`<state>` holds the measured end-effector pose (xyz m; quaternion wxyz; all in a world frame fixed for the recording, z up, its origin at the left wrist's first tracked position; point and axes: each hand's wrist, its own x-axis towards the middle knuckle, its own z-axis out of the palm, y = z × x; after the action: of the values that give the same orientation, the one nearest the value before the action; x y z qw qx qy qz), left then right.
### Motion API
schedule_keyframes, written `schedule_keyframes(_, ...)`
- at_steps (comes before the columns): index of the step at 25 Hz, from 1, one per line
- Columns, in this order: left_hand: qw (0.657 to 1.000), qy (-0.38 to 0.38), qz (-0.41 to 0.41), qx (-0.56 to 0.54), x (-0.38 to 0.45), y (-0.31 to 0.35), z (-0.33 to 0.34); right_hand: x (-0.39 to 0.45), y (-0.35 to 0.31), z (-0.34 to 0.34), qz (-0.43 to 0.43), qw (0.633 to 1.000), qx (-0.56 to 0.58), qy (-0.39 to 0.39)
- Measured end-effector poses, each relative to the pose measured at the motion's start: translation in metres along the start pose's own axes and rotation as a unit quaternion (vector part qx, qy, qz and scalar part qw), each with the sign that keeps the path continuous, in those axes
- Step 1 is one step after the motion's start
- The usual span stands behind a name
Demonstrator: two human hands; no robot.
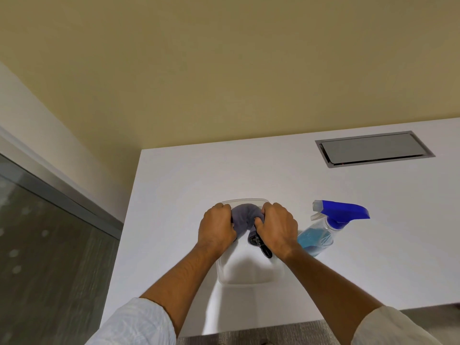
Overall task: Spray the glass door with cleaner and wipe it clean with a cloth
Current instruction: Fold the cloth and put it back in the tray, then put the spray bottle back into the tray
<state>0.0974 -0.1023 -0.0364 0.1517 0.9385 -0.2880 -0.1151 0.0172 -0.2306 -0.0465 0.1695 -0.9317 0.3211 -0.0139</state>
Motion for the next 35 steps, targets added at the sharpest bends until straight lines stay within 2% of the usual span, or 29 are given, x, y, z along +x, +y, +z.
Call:
schedule_keyframes(6,0.993,0.023,0.07,0.093,-0.011,-0.007,0.001,-0.012,-0.003,0.0,-0.035,0.998,-0.055,0.018)
schedule_keyframes(11,0.988,0.019,0.087,0.125,-0.03,-0.019,0.01,-0.027,0.0,-0.001,-0.044,0.998,-0.039,-0.025)
schedule_keyframes(14,0.983,0.048,0.11,0.138,-0.042,-0.019,0.009,-0.04,0.001,0.0,-0.05,0.998,-0.026,-0.001)
schedule_keyframes(21,0.977,0.048,0.138,0.158,-0.066,-0.011,0.01,-0.083,0.008,-0.011,-0.061,0.995,-0.036,0.075)
schedule_keyframes(25,0.98,0.037,0.139,0.14,-0.077,0.008,0.017,-0.115,0.026,-0.015,-0.091,0.988,-0.013,0.122)
schedule_keyframes(30,0.988,0.003,0.132,0.075,-0.092,0.049,0.026,-0.136,0.068,-0.023,-0.105,0.981,0.081,0.141)
schedule_keyframes(33,0.996,-0.033,0.082,0.012,-0.1,0.08,0.035,-0.134,0.097,-0.029,-0.063,0.976,0.16,0.134)
schedule_keyframes(35,0.997,-0.048,0.036,-0.041,-0.102,0.101,0.04,-0.128,0.116,-0.034,-0.06,0.976,0.165,0.129)
